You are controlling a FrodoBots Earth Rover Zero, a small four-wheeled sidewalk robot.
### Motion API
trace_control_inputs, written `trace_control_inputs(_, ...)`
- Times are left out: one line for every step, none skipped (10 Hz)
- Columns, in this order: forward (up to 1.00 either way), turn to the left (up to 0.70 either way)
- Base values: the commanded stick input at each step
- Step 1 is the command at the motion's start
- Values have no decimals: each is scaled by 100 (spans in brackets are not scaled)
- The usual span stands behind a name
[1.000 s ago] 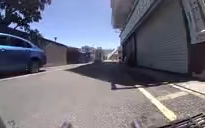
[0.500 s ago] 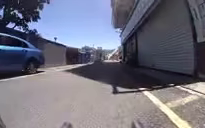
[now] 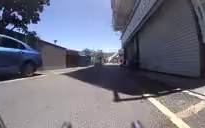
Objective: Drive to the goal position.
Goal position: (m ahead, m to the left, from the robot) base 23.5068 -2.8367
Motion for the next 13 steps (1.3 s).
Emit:
trace_control_inputs(45, 0)
trace_control_inputs(45, 0)
trace_control_inputs(45, 0)
trace_control_inputs(45, 0)
trace_control_inputs(45, 0)
trace_control_inputs(45, 0)
trace_control_inputs(45, 0)
trace_control_inputs(45, 0)
trace_control_inputs(45, 0)
trace_control_inputs(45, 0)
trace_control_inputs(45, 0)
trace_control_inputs(45, 0)
trace_control_inputs(45, 0)
